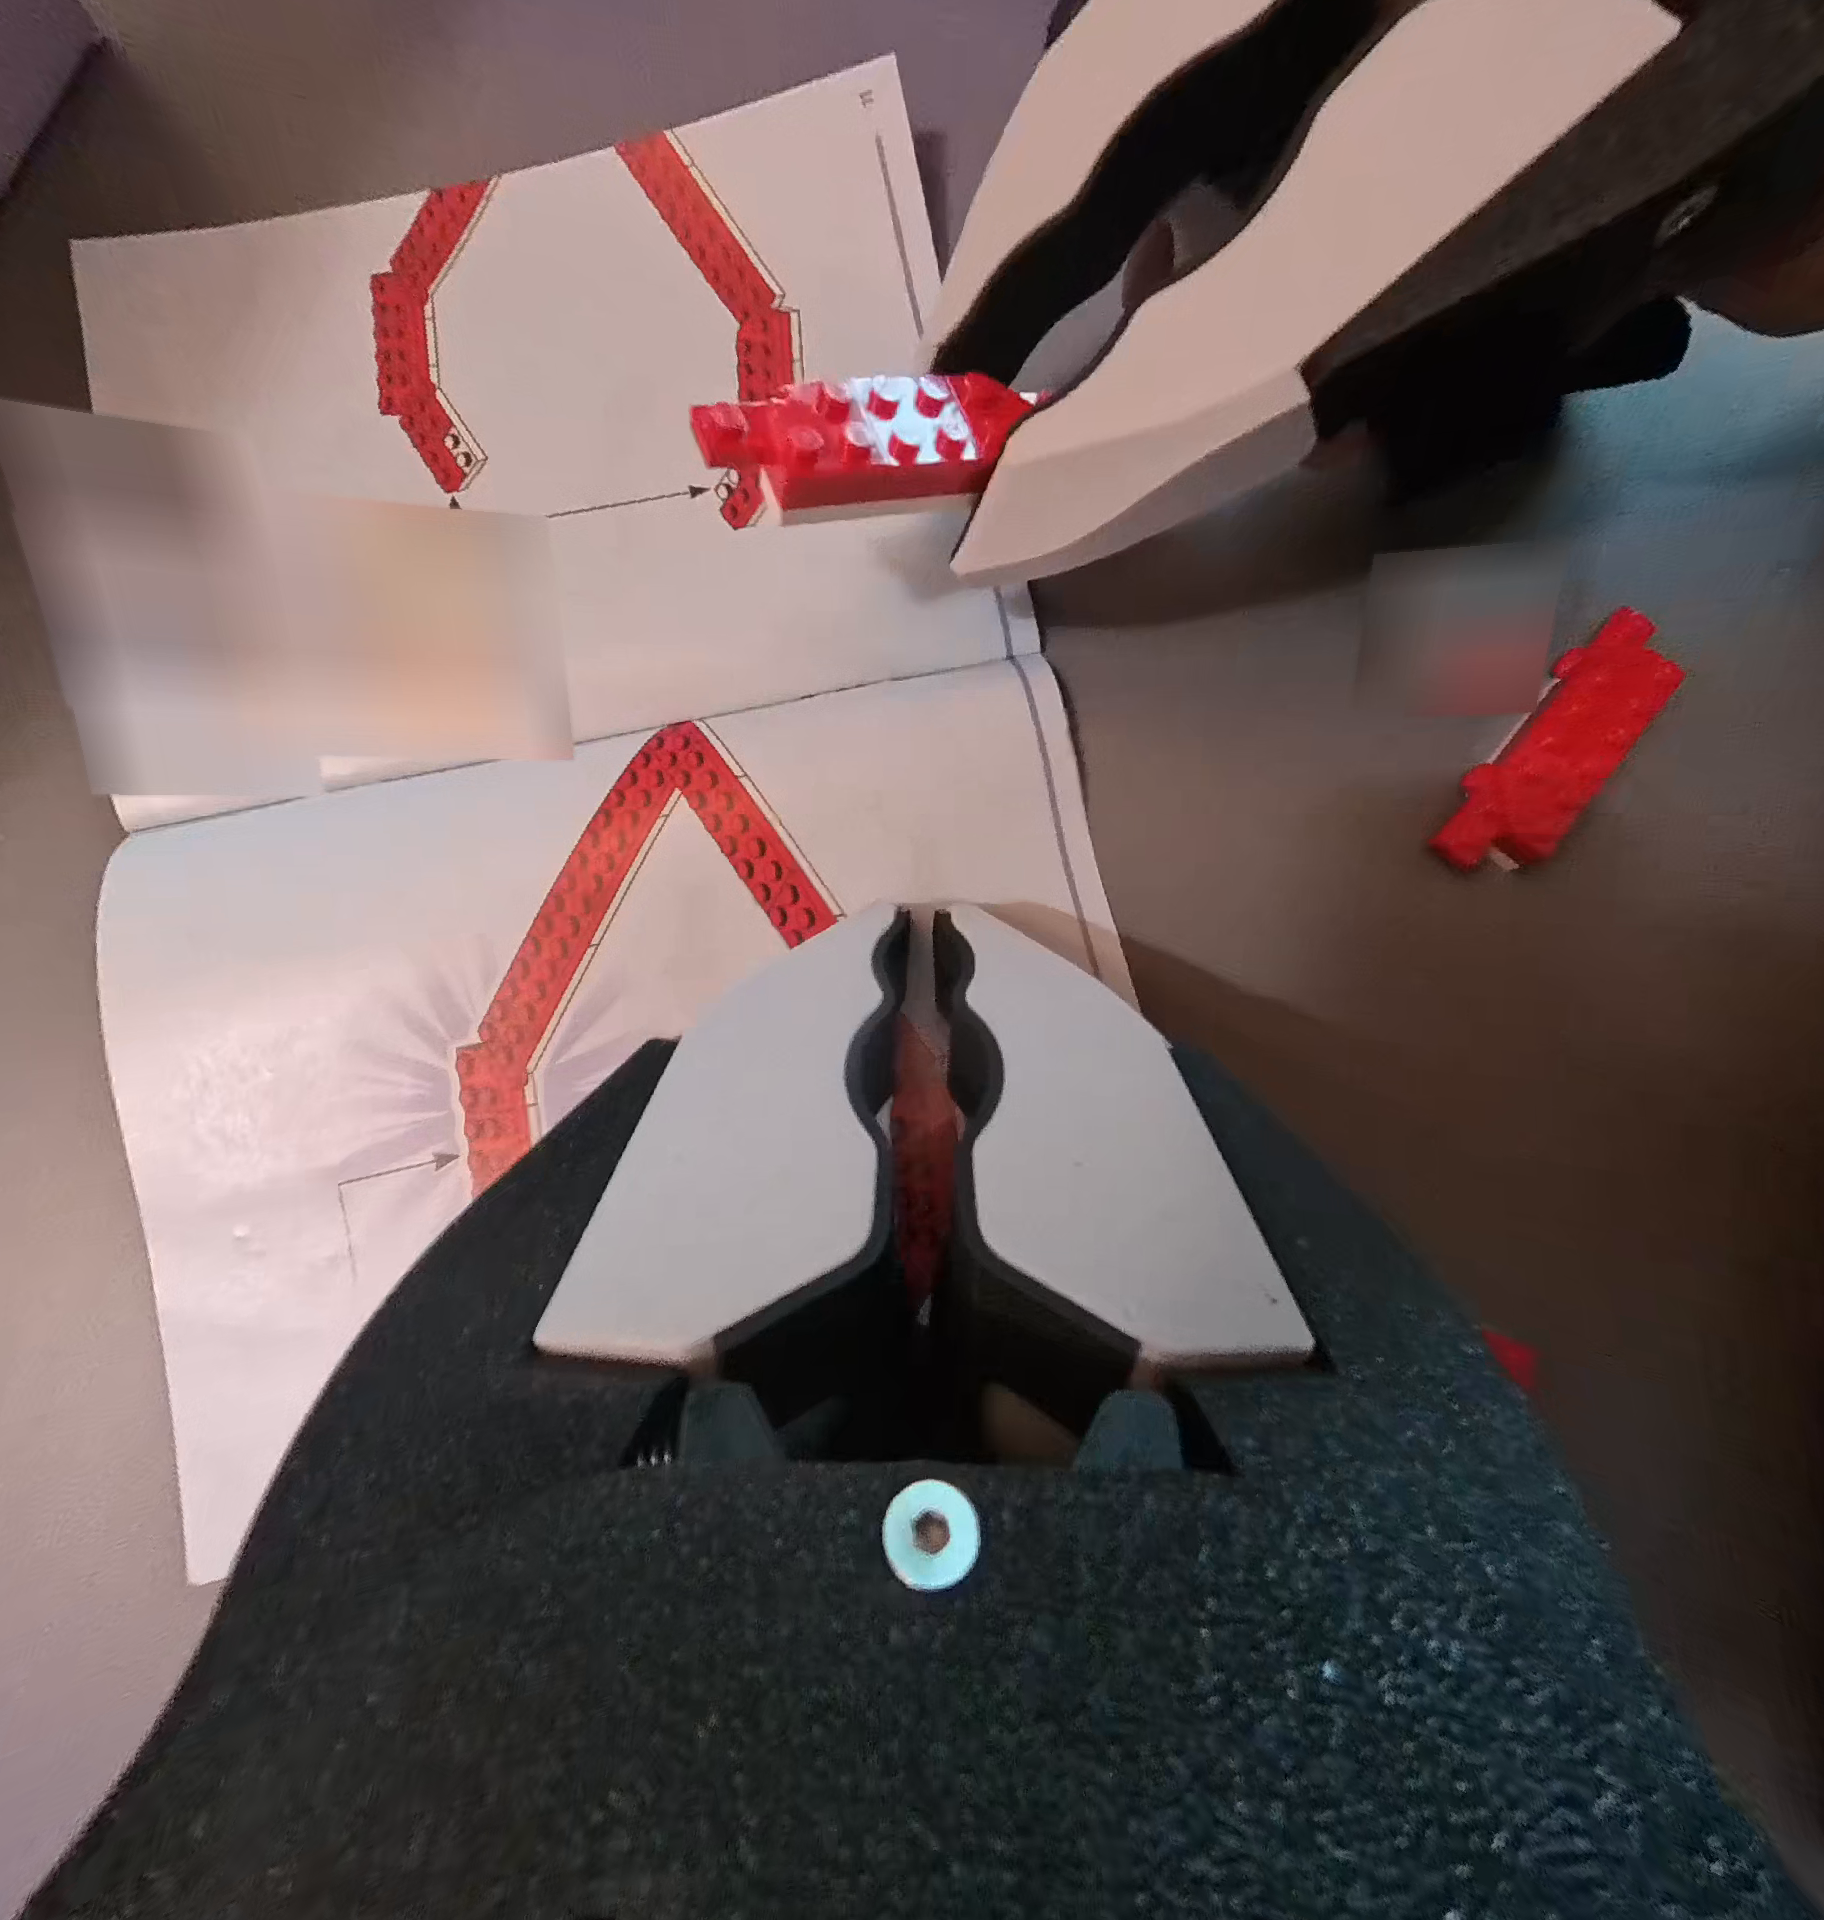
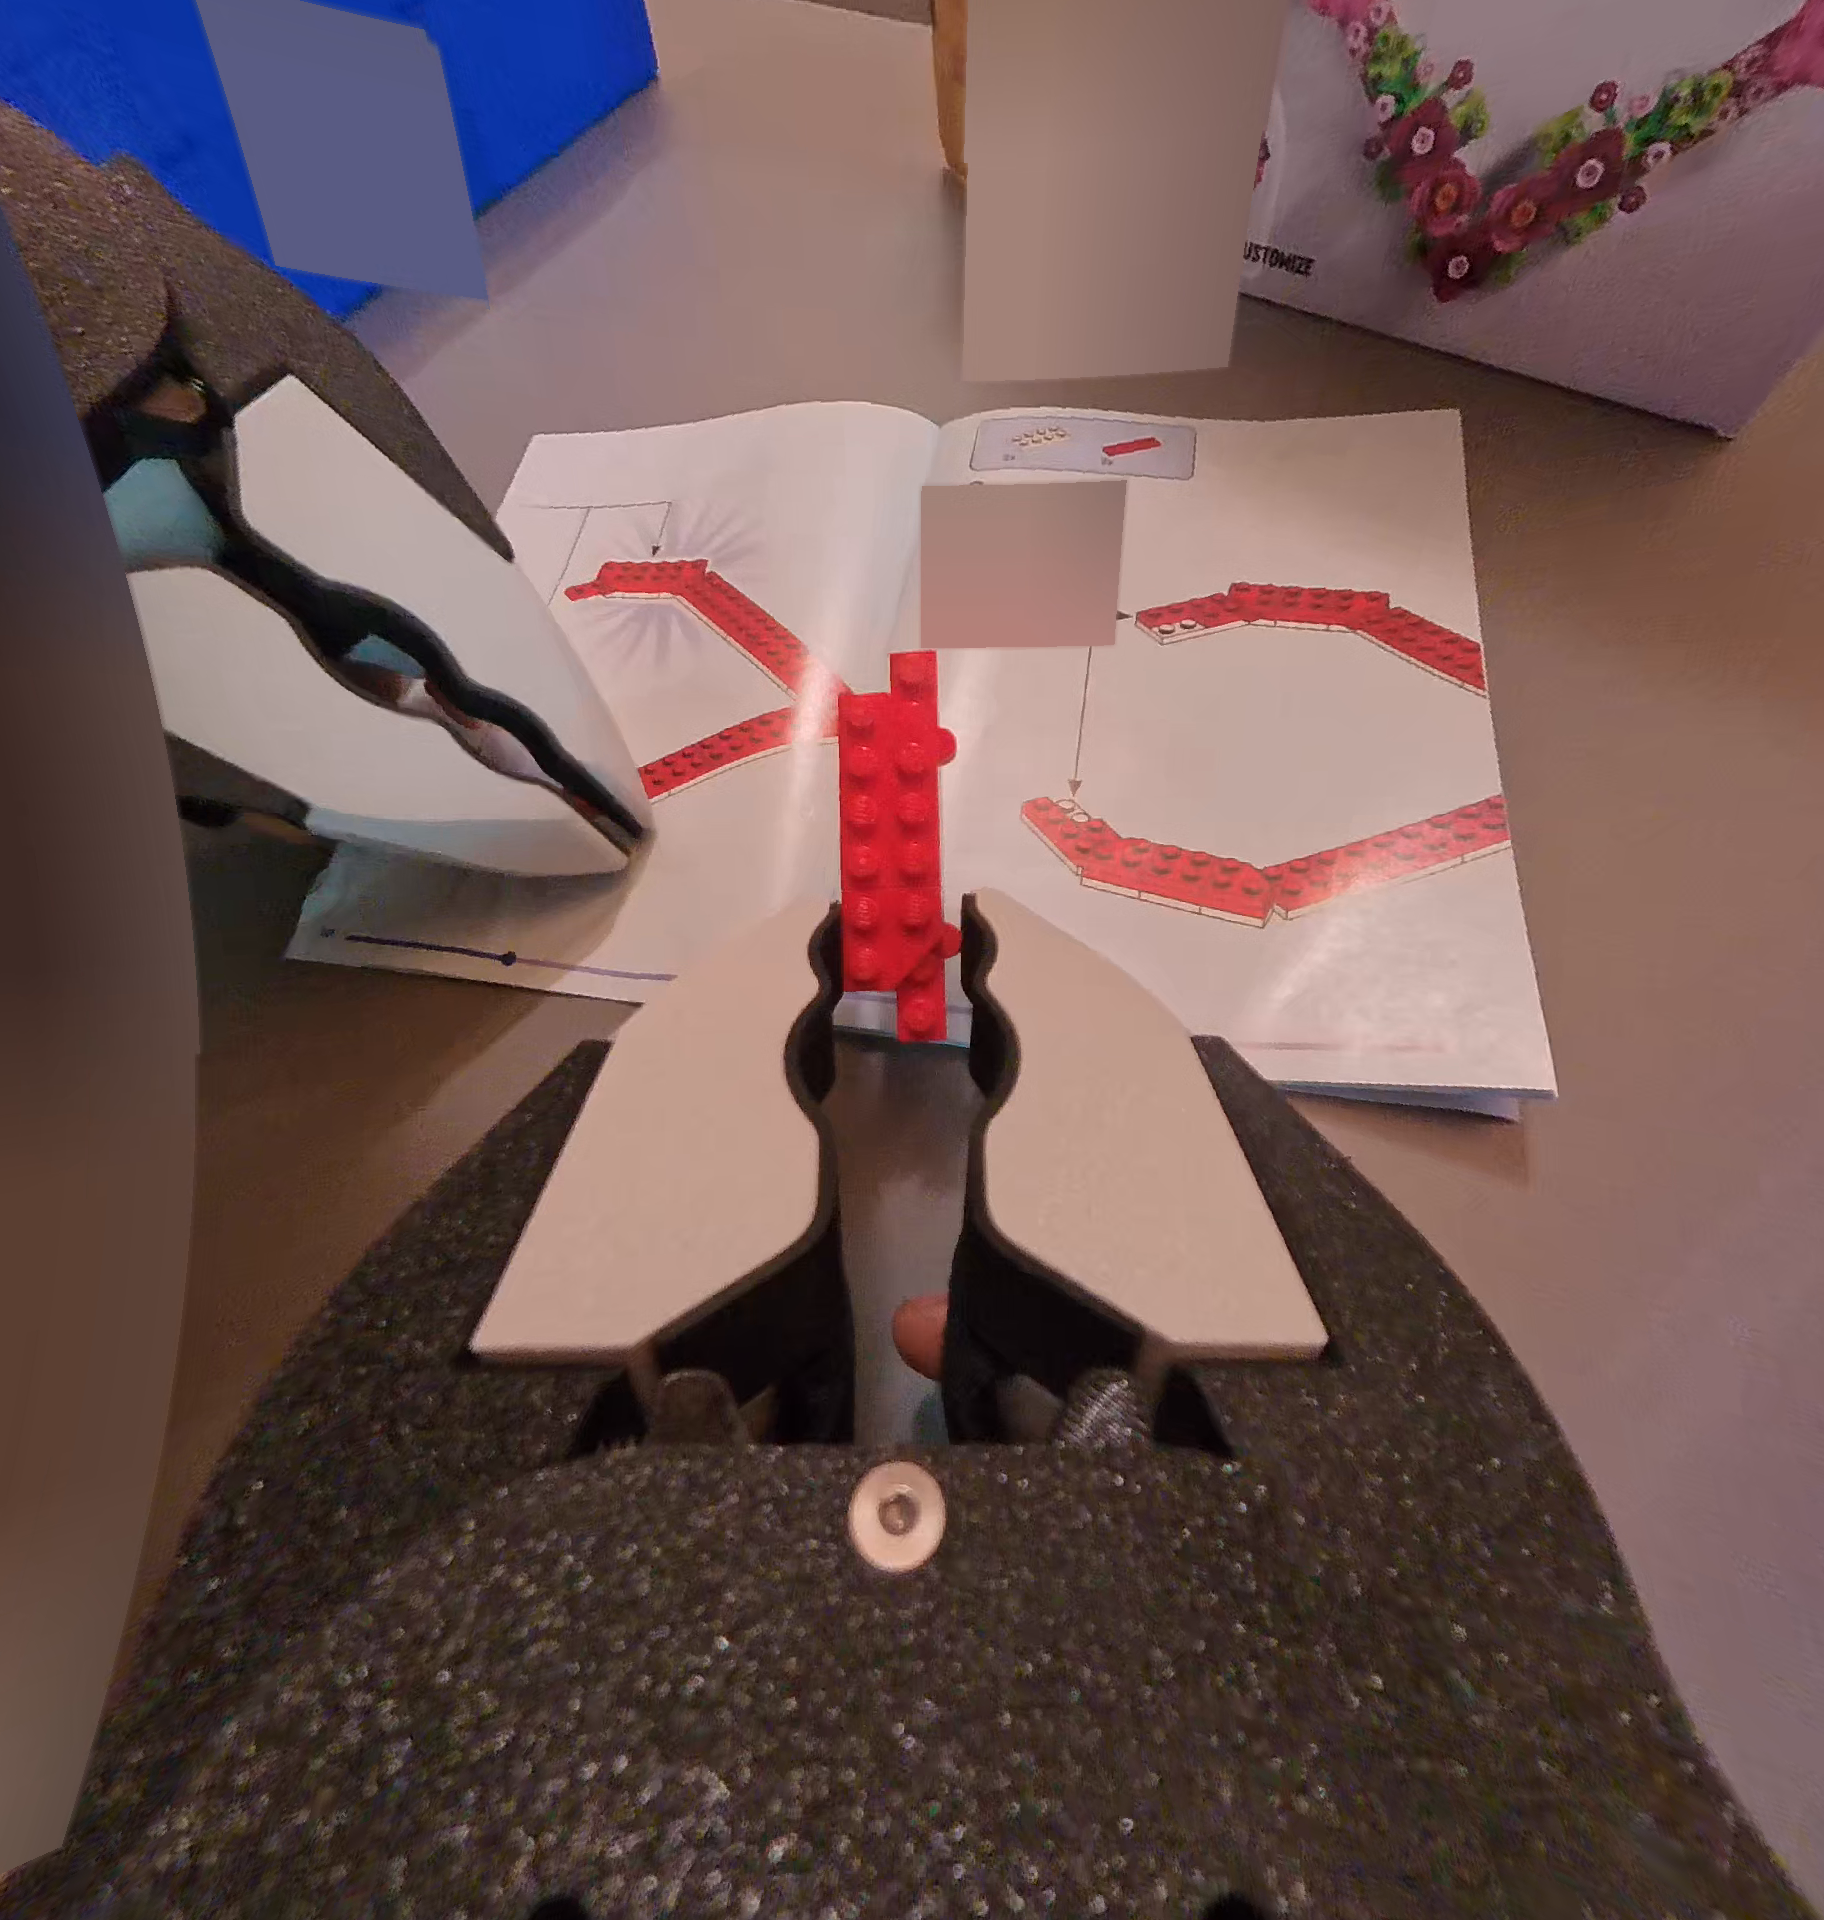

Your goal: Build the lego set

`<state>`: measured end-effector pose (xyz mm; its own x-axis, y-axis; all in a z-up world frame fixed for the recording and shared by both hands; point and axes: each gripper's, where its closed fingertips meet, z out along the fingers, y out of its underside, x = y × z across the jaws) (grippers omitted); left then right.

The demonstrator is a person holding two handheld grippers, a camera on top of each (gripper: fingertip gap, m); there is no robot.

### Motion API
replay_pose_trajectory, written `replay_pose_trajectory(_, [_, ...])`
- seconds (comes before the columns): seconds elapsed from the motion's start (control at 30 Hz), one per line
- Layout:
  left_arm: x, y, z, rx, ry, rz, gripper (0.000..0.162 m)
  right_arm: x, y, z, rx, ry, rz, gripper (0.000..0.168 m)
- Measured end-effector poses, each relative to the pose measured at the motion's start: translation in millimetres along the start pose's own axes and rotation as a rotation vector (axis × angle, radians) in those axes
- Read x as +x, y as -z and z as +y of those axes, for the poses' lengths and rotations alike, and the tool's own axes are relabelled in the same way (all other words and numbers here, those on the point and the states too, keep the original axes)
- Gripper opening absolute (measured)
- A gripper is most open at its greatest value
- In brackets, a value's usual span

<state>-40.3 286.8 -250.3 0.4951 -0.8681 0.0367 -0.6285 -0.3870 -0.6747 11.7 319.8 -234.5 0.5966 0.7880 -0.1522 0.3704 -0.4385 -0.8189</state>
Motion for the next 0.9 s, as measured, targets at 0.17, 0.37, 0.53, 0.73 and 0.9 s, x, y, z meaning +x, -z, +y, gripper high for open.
replay_pose_trajectory(0.17, [-14,8,-6,0.045,0.012,-0.072,0.005,-3,-2,3,-0.024,0.027,0.0,0.021])
replay_pose_trajectory(0.37, [-35,14,2,0.006,0.028,-0.188,0.007,-3,-3,4,-0.033,0.027,-0.006,0.021])
replay_pose_trajectory(0.53, [-37,11,9,-0.019,0.055,-0.181,0.007,-5,-3,6,-0.043,0.025,-0.015,0.021])
replay_pose_trajectory(0.73, [-35,10,10,-0.005,0.072,-0.162,0.004,-5,-4,7,-0.052,0.028,-0.016,0.021])
replay_pose_trajectory(0.9, [-35,10,10,0.006,0.112,-0.14,0.003,-5,-6,10,-0.074,0.033,-0.012,0.021])
